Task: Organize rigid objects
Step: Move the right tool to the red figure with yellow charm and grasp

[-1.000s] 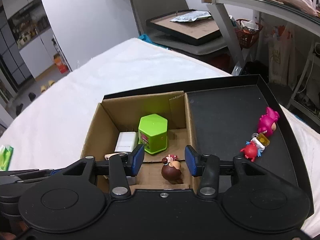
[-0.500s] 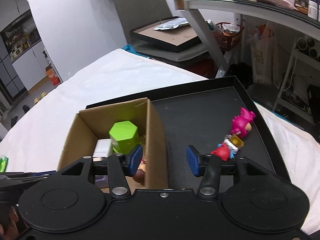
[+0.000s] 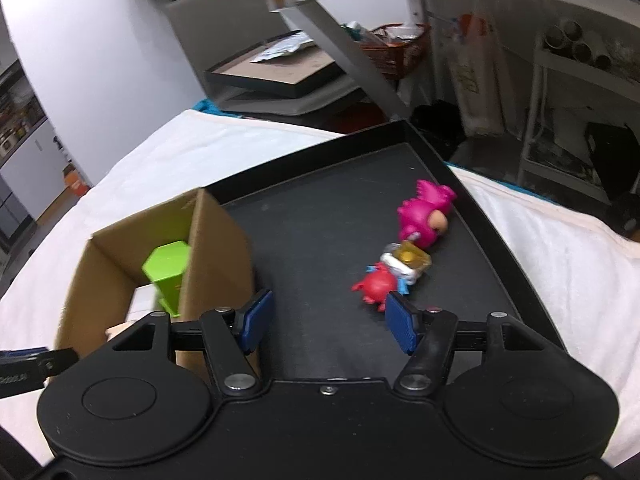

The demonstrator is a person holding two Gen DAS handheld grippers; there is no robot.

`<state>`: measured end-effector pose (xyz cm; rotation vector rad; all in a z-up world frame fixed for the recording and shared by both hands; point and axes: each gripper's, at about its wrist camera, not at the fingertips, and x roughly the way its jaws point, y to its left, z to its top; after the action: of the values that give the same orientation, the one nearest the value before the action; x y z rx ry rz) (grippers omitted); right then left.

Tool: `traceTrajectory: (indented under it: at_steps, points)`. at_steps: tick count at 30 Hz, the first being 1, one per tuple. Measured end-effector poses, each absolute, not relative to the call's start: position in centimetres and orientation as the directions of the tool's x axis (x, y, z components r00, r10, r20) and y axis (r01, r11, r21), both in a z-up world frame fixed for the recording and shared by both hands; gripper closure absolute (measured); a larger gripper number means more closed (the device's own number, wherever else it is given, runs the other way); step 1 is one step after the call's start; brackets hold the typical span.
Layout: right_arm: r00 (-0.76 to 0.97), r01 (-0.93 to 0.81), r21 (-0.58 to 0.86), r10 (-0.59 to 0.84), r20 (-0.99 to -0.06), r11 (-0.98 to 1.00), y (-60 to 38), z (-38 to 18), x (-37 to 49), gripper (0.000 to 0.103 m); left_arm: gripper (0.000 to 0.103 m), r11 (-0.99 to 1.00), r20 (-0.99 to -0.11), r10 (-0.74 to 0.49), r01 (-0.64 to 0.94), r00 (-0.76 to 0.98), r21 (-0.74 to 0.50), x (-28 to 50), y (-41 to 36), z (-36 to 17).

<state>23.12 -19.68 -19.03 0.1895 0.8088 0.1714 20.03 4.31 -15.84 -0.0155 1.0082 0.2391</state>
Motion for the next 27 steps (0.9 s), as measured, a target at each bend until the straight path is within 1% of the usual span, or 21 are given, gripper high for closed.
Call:
traceTrajectory:
  at_steps: [4,7,11,14,18,24,27]
  points:
    - [0.677,-0.044,0.267,0.225,-0.701,0.963,-20.4,-19.7,23.8,0.034,0.053,0.97,-0.848,0.21,-0.209,0.487,0.12,20.8,4.0,-16.2]
    - [0.673,-0.023,0.242,0.194,-0.714,0.97,-20.6,-20.3,24.5,0.03,0.051,0.969,-0.856,0.215,-0.209,0.471,0.129,21.2,3.9,-16.5]
    - [0.659,0.016,0.262,0.187,-0.729,0.965,-20.8,-21.6,25.6,0.029,0.051,0.966,-0.86,0.229,-0.216,0.456,0.143,21.7,3.7,-16.8]
    - [0.653,0.036,0.241,0.16,-0.74,0.97,-20.5,-22.6,26.5,0.029,0.051,0.963,-0.862,0.241,-0.221,0.447,0.154,22.1,3.5,-17.0]
    - [0.651,0.044,0.224,0.142,-0.746,0.974,-20.0,-23.5,27.5,0.029,0.05,0.955,-0.86,0.271,-0.23,0.433,0.185,22.7,3.3,-17.4]
    - [0.643,0.047,0.23,0.147,-0.751,0.972,-20.3,-24.3,28.5,0.029,0.05,0.95,-0.856,0.289,-0.236,0.428,0.203,23.2,3.1,-17.4]
    - [0.653,0.039,0.211,0.135,-0.745,0.977,-20.1,-24.4,28.7,0.028,0.05,0.948,-0.854,0.299,-0.233,0.427,0.215,23.2,2.9,-17.4]
